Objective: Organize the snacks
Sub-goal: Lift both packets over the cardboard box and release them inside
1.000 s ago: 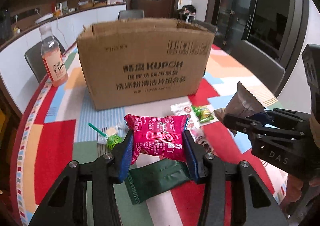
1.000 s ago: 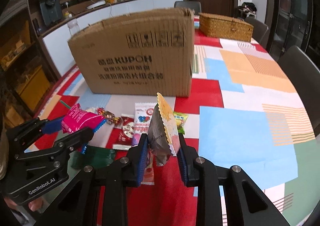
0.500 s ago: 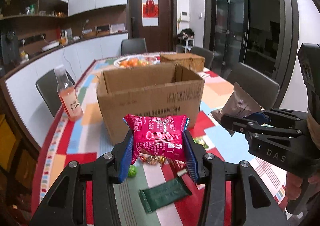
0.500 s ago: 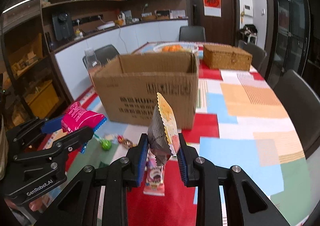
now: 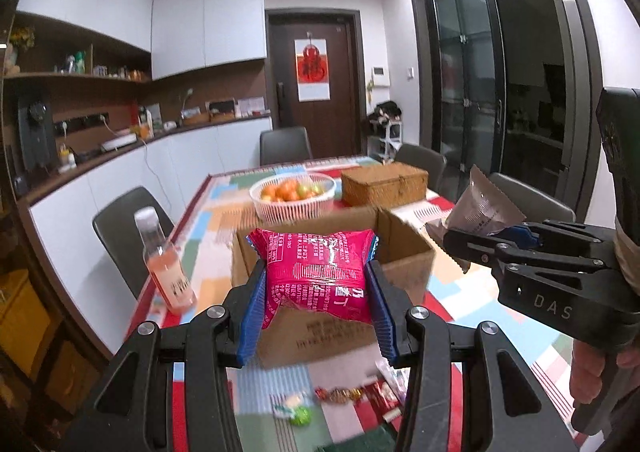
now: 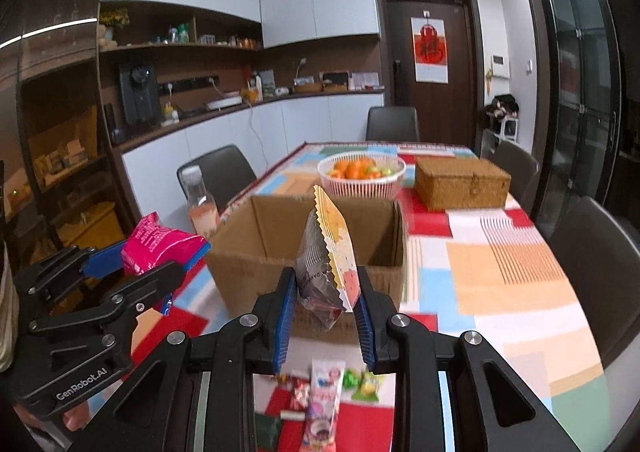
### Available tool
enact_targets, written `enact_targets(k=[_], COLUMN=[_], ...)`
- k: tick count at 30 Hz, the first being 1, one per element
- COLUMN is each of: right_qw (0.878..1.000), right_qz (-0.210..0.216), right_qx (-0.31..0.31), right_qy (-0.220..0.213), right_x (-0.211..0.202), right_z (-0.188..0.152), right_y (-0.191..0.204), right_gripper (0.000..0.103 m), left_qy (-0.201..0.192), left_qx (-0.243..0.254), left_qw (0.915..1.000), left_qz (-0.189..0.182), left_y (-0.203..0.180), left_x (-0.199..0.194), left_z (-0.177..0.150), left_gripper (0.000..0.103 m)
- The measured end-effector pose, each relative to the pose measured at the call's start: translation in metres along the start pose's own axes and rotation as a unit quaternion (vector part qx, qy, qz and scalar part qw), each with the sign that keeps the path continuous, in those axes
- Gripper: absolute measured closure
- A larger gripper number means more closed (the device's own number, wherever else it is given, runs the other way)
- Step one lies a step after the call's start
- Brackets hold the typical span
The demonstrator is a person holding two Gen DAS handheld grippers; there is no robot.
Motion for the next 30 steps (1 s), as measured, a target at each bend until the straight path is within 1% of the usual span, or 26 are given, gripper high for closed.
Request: enact_targets(k=[4,8,12,19,27,28,30], right_qw=[1.0,1.0,1.0,1.0,1.0,1.0,0.999], right_qz=[0.003,0.0,-0.004,-0.006,-0.019,-0.021,-0.028], right_qx=[-0.002,-0.012,-0.021,-0.02,-0.02,-0.022,-0.026], right_qy=[-0.008,-0.016,-0.021,-0.018,0.006,0.009,0.012], right_x=[0.008,0.017,0.027,0.053,0.085,0.089,0.095], right_z=[0.016,0.028,0.039,0.058,0.067,0.067,0.068], right_y=[0.002,0.005,0.006,0.003,-0.004,-0.004,-0.005], right_gripper=[0.074,0.074,0.074,0.074,0.074,0.074,0.074], left_qy=[-0.01,-0.007,0.003,0.025,0.06,0.063,0.068], left_qx=[0.004,0.002,-0.007,-0.012,-0.007,-0.007,-0.012], left_qw=[0.9999,0.9998,0.9999,0.9996,0.9982,0.998,0.9976], left_qz=[0.012,0.018,0.007,0.003,0.0,-0.002,0.0], left_y=[0.009,0.016,0.024,0.034,0.036,0.037,0.039], left_x=[0.012,0.029,0.049,0.088,0.124,0.127,0.135], left_z=[0.015,0.025,0.031,0.04,0.039,0.039,0.04], left_gripper=[0.056,0.056,0.056,0.056,0.056,0.056,0.051])
Point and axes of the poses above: each gripper's, at about its wrist camera, not at the fingertips, and x roughly the way its jaws point, y to its left, z to its top, the point moved 4 cm from there along x, roughly the way its jaws point, and after that the axes turned 5 degrees about x, right-handed, at the moved point
